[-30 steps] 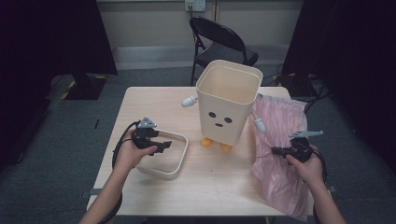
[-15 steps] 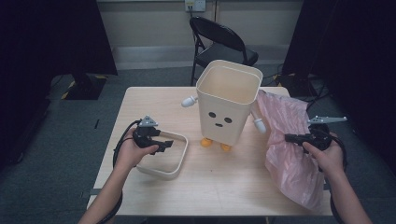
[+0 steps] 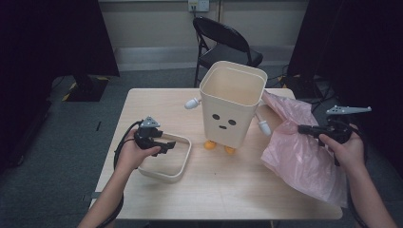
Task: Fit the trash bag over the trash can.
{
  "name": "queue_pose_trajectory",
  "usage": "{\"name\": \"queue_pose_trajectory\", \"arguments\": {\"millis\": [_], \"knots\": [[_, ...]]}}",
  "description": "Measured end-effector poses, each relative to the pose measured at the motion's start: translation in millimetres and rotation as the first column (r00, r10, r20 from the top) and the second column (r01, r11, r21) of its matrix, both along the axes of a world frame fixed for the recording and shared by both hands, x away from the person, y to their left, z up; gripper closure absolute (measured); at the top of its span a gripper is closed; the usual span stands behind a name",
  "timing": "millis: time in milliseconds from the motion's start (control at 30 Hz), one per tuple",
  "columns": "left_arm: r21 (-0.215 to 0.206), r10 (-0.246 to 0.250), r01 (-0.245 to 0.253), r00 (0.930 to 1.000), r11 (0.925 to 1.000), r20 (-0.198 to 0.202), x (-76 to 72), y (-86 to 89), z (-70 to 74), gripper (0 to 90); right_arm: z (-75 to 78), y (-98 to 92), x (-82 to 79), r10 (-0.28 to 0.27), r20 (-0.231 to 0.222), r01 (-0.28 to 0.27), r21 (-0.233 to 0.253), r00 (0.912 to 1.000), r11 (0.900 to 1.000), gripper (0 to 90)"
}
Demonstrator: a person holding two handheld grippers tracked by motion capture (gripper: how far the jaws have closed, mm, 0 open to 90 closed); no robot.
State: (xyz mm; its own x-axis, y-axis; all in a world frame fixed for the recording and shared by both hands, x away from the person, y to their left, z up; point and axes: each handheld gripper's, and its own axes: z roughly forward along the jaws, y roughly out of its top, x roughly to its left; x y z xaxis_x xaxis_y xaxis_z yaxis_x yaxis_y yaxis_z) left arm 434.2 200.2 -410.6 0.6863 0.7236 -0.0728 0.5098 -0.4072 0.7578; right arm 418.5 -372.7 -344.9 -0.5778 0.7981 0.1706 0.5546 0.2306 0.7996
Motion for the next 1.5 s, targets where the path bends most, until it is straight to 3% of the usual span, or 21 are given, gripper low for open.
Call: {"name": "queue_pose_trajectory", "arguments": {"millis": [33, 233, 533, 967, 1133, 1167, 1300, 1500], "knots": [[0.017, -0.005, 0.005, 0.9999, 0.9998, 0.009, 0.5, 0.6, 1.2, 25.8, 3.3, -0.7, -0.1, 0.000, 0.002, 0.000, -0.002, 1.0000, 1.000, 90.0], [0.000, -0.002, 0.002, 1.0000, 1.0000, 0.003, 0.7, -1.6, 2.6, 25.8, 32.5, -8.5, -0.6, 0.001, 0.045, -0.002, 0.019, 0.9990, 1.000, 90.0], [0.011, -0.018, 0.018, 0.9997, 0.9998, 0.015, 1.2, -3.5, 9.3, 25.8, 80.4, -3.2, 3.0, 0.011, 0.104, -0.011, 0.000, 0.9945, 1.000, 90.0], [0.009, -0.023, 0.023, 0.9993, 0.9997, 0.028, 0.3, -3.3, 18.9, 25.6, 118.6, 34.5, 8.2, 0.072, 0.140, -0.069, -0.028, 0.9875, 0.997, 90.0], [0.008, -0.034, 0.034, 0.9985, 0.9994, 0.044, 0.8, -7.0, 30.9, 25.5, 129.3, 53.2, 10.7, 0.105, 0.157, -0.106, -0.001, 0.9820, 0.994, 90.0], [-0.004, -0.036, 0.037, 0.9983, 0.9993, 0.045, 0.7, -8.8, 34.0, 25.4, 131.7, 57.8, 10.6, 0.109, 0.160, -0.110, -0.002, 0.9811, 0.994, 90.0], [0.011, -0.056, 0.055, 0.9964, 0.9984, 0.063, 0.9, -12.5, 47.4, 25.2, 142.1, 75.3, 11.4, 0.132, 0.179, -0.128, -0.035, 0.9749, 0.991, 90.0], [0.002, -0.090, 0.091, 0.9911, 0.9959, 0.098, 0.2, -21.2, 76.7, 24.5, 154.4, 99.1, 14.3, 0.160, 0.193, -0.155, -0.040, 0.9680, 0.987, 90.0]]}}
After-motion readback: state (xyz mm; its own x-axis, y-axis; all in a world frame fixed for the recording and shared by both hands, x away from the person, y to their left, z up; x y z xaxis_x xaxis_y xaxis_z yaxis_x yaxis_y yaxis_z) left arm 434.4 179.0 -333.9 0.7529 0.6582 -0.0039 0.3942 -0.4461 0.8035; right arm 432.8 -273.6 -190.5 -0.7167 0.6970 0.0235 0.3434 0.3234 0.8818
